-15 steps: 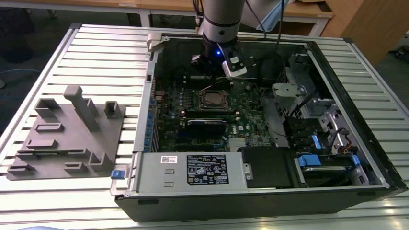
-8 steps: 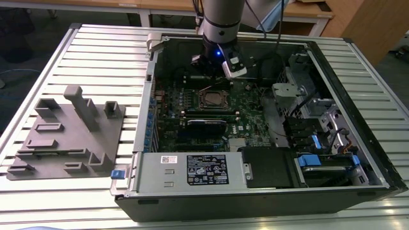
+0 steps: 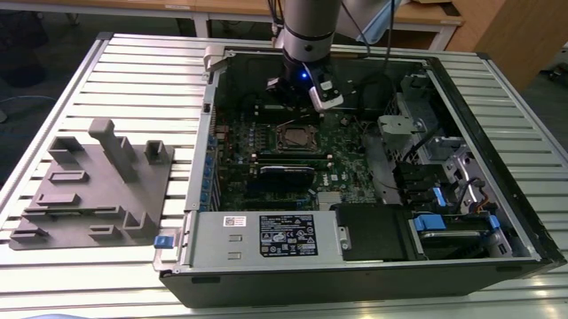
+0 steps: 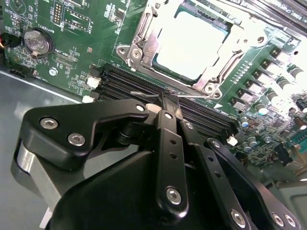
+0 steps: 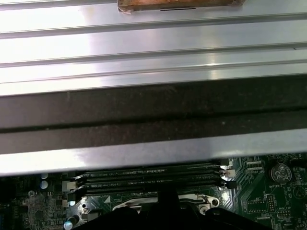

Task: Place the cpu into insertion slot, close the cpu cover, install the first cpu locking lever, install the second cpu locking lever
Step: 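Install the first cpu locking lever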

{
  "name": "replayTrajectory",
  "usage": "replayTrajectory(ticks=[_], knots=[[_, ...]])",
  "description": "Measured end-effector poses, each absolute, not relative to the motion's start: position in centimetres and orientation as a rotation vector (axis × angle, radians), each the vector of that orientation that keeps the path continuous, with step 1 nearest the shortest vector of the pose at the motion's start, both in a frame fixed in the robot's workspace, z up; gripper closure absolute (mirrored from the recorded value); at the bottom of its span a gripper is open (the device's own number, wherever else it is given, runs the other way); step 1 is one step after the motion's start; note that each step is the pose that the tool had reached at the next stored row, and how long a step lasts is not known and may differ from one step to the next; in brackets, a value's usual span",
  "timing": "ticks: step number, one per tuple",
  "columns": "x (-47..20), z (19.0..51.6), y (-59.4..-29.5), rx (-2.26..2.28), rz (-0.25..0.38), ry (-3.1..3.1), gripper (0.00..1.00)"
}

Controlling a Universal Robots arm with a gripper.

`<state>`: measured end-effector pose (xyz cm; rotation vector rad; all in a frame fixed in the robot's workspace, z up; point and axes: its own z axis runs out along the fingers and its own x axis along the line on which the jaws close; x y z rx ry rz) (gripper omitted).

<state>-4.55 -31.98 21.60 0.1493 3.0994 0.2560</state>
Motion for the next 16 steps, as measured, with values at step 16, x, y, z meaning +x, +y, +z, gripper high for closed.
replayTrajectory(ticks=[16], knots=[[-4.10,21.33,-31.73,0.149,0.253,3.100,0.89]])
